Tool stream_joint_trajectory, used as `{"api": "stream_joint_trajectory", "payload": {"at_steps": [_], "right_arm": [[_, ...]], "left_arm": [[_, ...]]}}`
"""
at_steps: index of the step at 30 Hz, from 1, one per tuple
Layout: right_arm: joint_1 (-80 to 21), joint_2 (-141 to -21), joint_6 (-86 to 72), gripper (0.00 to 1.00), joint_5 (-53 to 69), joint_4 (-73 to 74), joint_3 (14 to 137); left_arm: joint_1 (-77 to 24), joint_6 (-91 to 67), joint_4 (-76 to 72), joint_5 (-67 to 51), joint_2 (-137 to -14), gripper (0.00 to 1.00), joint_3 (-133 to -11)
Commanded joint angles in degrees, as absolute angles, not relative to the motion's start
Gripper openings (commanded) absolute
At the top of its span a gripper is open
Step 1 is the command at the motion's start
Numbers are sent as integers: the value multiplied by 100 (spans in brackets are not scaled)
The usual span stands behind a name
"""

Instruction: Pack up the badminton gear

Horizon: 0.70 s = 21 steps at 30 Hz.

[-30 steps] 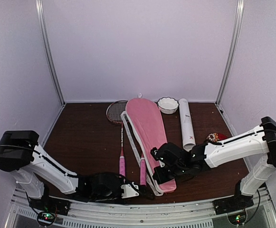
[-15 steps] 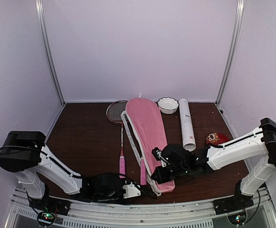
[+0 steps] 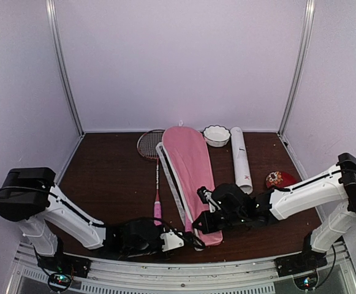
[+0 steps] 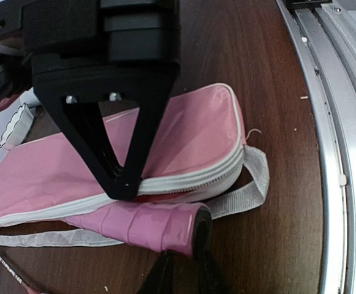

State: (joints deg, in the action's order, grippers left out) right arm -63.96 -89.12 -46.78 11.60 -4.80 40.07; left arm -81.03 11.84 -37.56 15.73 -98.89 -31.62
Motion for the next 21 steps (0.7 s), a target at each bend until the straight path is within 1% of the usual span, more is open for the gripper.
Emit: {"api": "stream_joint_trajectory", "payload": {"at_steps": [1,8,17,21], "right_arm": [[-6451,-8584,-4822,0,1517,-813,3832],[-6460,-8560,-4963,0,1622,-941,3754],[-6516,-8640,-5206,0,1730,-1359,3555],[-6547,-8599,-5280,0,1765,-1517,3557]], "left_arm": [[-7749,1028,-4674,1560,-10086,16,-3351],[-7717,1048,-4963,1440,-10467,16,-3500],[-7660,1082,-4704,1341,-10106,16,-3733],[-7604,970,-4960,1246,-10702,15,-3881]]}}
